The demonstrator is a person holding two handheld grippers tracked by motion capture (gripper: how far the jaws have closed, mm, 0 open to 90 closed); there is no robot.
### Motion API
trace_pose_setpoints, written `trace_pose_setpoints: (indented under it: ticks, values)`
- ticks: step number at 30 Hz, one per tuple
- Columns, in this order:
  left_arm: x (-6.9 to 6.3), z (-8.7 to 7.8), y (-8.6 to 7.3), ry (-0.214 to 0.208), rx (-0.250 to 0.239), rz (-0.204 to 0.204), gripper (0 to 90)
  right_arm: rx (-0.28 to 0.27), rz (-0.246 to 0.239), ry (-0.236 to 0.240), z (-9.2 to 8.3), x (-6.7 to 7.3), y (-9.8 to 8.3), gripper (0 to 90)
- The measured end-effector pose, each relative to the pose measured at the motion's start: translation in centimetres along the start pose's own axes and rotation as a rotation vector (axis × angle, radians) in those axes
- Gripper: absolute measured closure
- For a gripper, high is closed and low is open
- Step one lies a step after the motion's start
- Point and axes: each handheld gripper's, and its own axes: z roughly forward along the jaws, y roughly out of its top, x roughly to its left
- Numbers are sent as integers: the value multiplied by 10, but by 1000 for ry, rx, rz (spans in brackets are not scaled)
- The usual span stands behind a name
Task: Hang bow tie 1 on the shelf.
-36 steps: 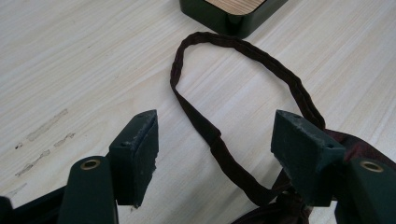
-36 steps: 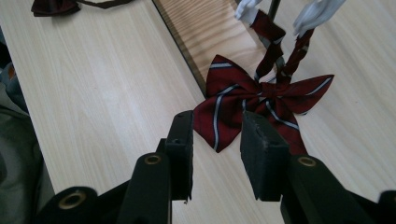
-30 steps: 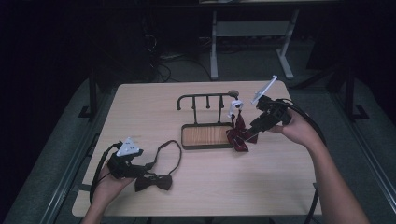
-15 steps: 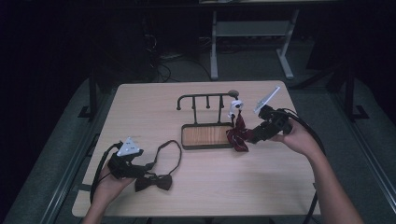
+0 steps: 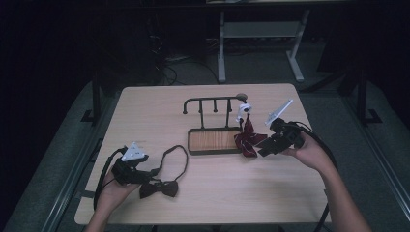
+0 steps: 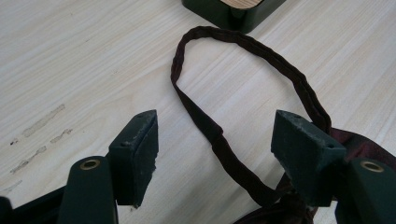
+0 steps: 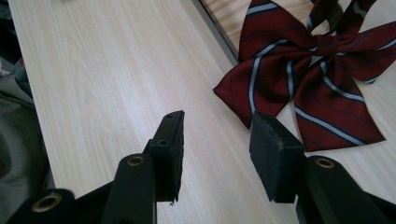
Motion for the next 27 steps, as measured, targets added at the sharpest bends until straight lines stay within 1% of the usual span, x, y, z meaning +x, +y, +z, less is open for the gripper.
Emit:
trace_pose_setpoints:
  ticks: [5, 9, 10, 11, 13, 16, 17, 20, 25, 26, 27]
  values:
    - [1, 0, 0, -1, 1, -3, 327, -13, 3, 8, 7, 2, -9, 530]
    - [1, 2, -1, -3, 2, -14, 331, -13, 2, 11, 10, 4, -12, 524]
    - [2, 2, -1, -5, 11, -11, 331, -11, -1, 7, 11, 6, -13, 524]
    - [2, 3, 0, -6, 16, -7, 334, -15, -6, 13, 14, 8, -16, 524]
    - [2, 4, 1, -9, 19, -1, 337, -14, -5, 15, 17, 10, -19, 521]
    - [1, 4, 2, -12, 18, -3, 339, -11, 1, 15, 20, 11, -23, 515]
    - [1, 4, 2, -12, 19, -2, 340, -11, 0, 22, 21, 12, -25, 514]
    - [1, 5, 3, -14, 20, 1, 344, -12, 15, 27, 23, 15, -31, 507]
    - [4, 5, 6, -16, 24, 0, 369, -26, 21, 22, 26, 21, -40, 494]
    - [4, 5, 7, -16, 31, 9, 373, -29, 23, 24, 26, 23, -42, 492]
    - [4, 5, 7, -16, 31, 9, 376, -29, 23, 24, 26, 23, -42, 492]
